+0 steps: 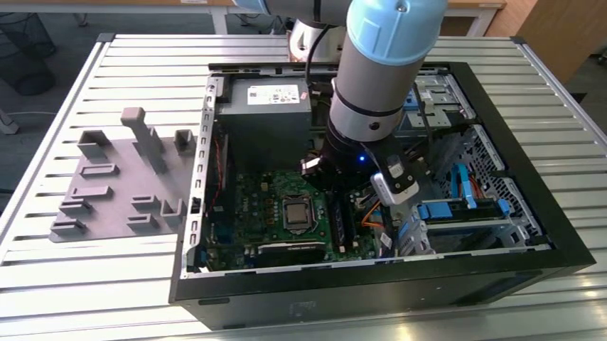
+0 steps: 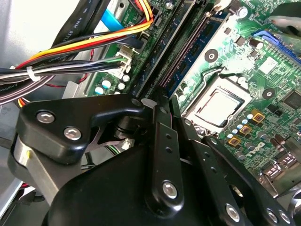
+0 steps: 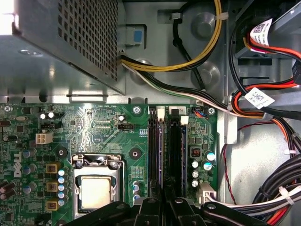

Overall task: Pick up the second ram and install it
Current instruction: 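Press down the second ram until it locks into place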

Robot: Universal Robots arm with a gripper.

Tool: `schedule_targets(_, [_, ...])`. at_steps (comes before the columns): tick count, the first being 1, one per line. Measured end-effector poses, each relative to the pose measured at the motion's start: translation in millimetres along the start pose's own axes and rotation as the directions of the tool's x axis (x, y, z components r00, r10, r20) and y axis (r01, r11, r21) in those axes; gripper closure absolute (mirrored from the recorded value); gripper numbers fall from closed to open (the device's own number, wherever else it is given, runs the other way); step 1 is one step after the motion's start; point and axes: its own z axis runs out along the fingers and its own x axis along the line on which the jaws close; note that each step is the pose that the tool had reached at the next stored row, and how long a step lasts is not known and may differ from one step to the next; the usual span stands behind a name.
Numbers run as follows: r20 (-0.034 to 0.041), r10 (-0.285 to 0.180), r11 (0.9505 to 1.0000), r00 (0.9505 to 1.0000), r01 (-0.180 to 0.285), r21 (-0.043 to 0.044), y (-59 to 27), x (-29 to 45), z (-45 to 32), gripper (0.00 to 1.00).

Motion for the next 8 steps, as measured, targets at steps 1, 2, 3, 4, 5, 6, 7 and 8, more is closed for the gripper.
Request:
schedule_targets(1, [0.0000,0.000,1.0000,1.0000,0.000,0.0000,0.0,0.0,0.1,0.86])
schedule_targets(2, [0.0001,0.000,1.0000,1.0000,0.000,-0.0003,0.0,0.0,0.6,0.86])
schedule_targets(3, [0.0000,0.000,1.0000,1.0000,0.000,-0.0001,0.0,0.0,0.9,0.86])
schedule_targets(4, [0.0000,0.000,1.0000,1.0000,0.000,0.0001,0.0,0.0,1.0,0.86])
schedule_targets(5, [0.0000,0.000,1.0000,1.0000,0.000,0.0001,0.0,-0.1,1.2,0.86])
schedule_targets(6, [-0.0001,0.000,1.0000,1.0000,0.000,0.0003,0.0,0.0,1.2,0.86])
schedule_targets(7, [-0.0001,0.000,1.0000,1.0000,0.000,0.0005,0.0,-0.1,1.3,0.86])
schedule_targets(8, [0.0000,0.000,1.0000,1.0000,0.000,0.0006,0.0,-0.1,1.3,0.86])
